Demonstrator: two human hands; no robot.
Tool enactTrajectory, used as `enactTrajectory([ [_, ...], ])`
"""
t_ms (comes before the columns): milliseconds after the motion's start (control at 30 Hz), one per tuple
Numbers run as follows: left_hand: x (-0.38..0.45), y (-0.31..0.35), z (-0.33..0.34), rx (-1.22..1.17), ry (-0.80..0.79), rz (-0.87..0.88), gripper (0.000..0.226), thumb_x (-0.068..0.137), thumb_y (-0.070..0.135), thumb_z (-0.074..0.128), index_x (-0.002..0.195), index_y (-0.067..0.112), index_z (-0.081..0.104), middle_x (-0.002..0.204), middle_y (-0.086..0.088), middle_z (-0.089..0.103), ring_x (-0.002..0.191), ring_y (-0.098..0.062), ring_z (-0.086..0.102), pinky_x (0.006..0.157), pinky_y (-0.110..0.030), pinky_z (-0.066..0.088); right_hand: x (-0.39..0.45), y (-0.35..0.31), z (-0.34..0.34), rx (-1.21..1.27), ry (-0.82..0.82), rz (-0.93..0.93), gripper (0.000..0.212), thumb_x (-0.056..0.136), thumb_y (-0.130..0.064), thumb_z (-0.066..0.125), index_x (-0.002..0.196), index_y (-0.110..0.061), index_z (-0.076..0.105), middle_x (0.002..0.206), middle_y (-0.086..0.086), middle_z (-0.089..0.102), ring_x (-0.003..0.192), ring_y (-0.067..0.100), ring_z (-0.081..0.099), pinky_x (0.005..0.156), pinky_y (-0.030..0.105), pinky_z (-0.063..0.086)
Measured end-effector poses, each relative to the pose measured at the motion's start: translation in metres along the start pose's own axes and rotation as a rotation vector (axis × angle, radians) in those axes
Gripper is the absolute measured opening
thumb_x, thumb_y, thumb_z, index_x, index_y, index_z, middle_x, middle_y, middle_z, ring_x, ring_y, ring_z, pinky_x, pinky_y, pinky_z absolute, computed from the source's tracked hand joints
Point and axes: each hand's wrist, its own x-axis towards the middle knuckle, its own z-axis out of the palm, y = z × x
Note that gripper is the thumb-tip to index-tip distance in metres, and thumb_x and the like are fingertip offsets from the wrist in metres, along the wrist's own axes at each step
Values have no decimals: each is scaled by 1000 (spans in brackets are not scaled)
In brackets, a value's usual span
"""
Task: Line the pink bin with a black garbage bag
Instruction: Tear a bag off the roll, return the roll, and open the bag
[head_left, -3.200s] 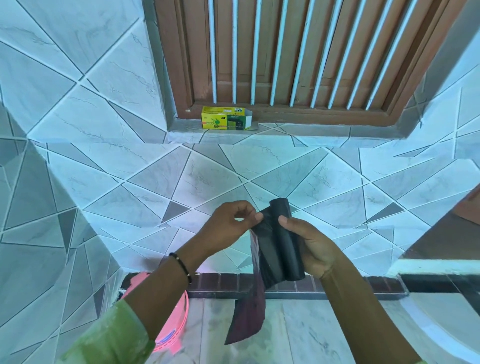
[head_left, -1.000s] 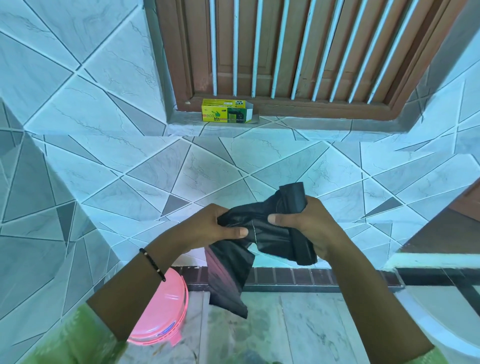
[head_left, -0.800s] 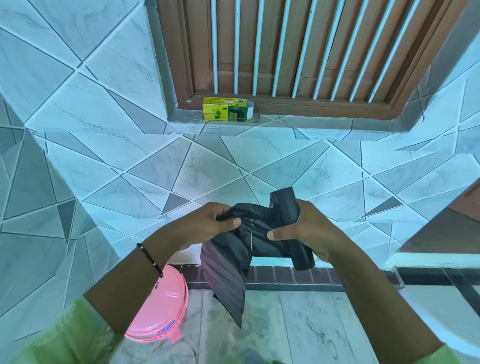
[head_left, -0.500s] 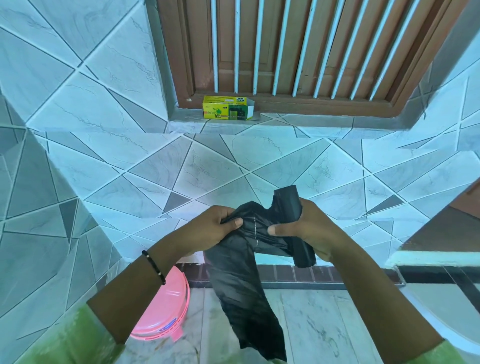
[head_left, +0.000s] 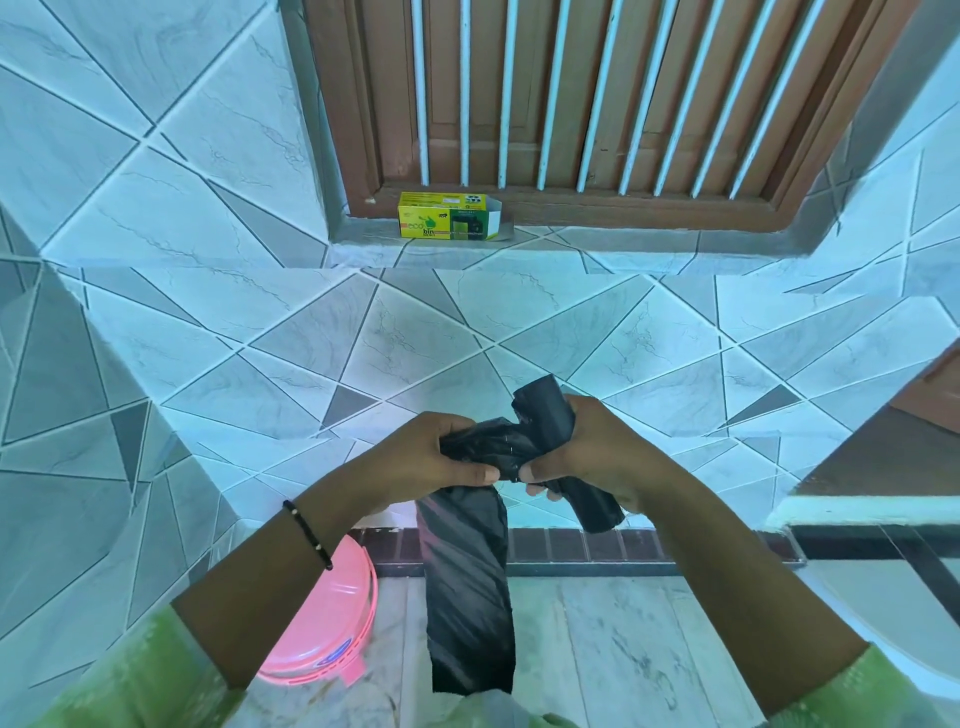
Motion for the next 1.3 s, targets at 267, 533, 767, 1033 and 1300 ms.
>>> enactTrajectory([
  [267, 1, 1, 2, -26, -17, -93, 18, 73, 19, 68, 89, 11, 70, 83, -13, 71, 75, -20, 61, 72, -26, 46, 6, 3, -5, 16, -6, 47, 37, 68, 7, 75, 98, -5, 57, 79, 18, 66, 50, 22, 59, 50, 29, 48],
  [533, 3, -1, 9, -51, 3, -70, 37, 68, 31, 80, 89, 3, 71, 69, -2, 61, 67, -15, 56, 66, -20, 42, 9, 3, 0, 27, -21, 44, 37, 68, 6, 76, 99, -6, 59, 79, 12, 68, 51, 20, 61, 51, 29, 50],
  [767, 0, 4, 14, 198, -32, -8, 22, 78, 30, 72, 61, 27, 60, 57, 9, 55, 60, -10, 50, 61, -22, 37, 11, 5, 4, -136, -66, 29, 33, 67, 6, 75, 93, -6, 58, 80, 14, 65, 48, 18, 58, 48, 25, 49],
  [1033, -5, 13, 11, 357, -80, 46, 28, 80, 35, 70, 57, 31, 54, 48, 10, 51, 46, 1, 45, 47, -9, 31, 10, -1, -12, -243, -164, 22, 32, 67, 5, 75, 92, -6, 58, 73, 15, 64, 47, 20, 54, 48, 26, 47],
  [1300, 1, 6, 12, 142, -20, 15, 29, 88, 34, 59, 75, 9, 64, 59, 4, 57, 54, -6, 52, 55, -17, 38, 9, 6, -19, -6, -146, 42, 33, 75, 0, 73, 105, -5, 59, 85, 18, 67, 56, 25, 59, 54, 30, 49],
])
